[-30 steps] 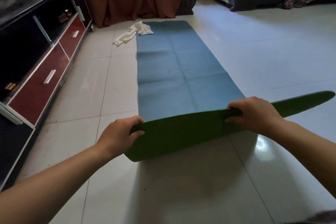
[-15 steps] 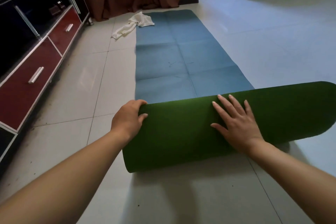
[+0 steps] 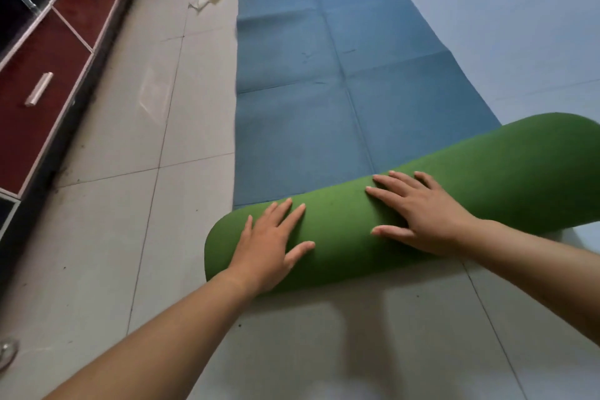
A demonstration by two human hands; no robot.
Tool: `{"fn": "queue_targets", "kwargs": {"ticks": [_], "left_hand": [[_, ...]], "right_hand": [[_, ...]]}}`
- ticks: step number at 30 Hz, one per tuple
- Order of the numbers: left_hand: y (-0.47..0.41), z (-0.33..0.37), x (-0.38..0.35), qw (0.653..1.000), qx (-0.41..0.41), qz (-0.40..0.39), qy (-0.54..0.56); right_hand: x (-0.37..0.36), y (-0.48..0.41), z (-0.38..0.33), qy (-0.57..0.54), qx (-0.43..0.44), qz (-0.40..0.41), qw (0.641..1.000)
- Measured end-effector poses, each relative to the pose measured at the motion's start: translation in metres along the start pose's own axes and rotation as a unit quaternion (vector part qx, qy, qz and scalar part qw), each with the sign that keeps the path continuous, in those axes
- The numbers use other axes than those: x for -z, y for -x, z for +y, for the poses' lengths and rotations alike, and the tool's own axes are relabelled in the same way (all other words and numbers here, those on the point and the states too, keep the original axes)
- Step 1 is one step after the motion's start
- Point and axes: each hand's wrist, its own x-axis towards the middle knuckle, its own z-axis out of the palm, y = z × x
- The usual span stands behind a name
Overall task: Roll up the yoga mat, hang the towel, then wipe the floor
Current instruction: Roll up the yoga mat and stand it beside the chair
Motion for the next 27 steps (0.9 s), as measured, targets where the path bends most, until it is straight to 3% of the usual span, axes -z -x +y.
{"fn": "queue_targets", "kwargs": {"ticks": [3,8,14,19,27], "left_hand": [[-0.004,0.001,-0.007,1.0,-0.013,-0.007,0.005],[0.001,0.017,-0.02,0.996,-0.072,0.044,0.038],[0.005,0.014,-0.033,0.995,-0.086,-0.009,0.052],[0.001,0.013,-0.034,0.99,-0.08,-0.005,0.112],[-0.001,0.007,-0.031,0.991,-0.087,-0.01,0.104]], "right_hand": [[-0.002,0.012,0.005,0.021,0.026,-0.059,0.998],[-0.011,0.02,0.01,0.033,0.061,-0.141,0.988],[-0.013,0.014,0.016,-0.013,0.084,-0.117,0.989],[-0.013,0.011,0.017,-0.032,0.076,-0.095,0.992],[-0.007,0.009,0.018,0.027,0.115,0.039,0.992]]}}
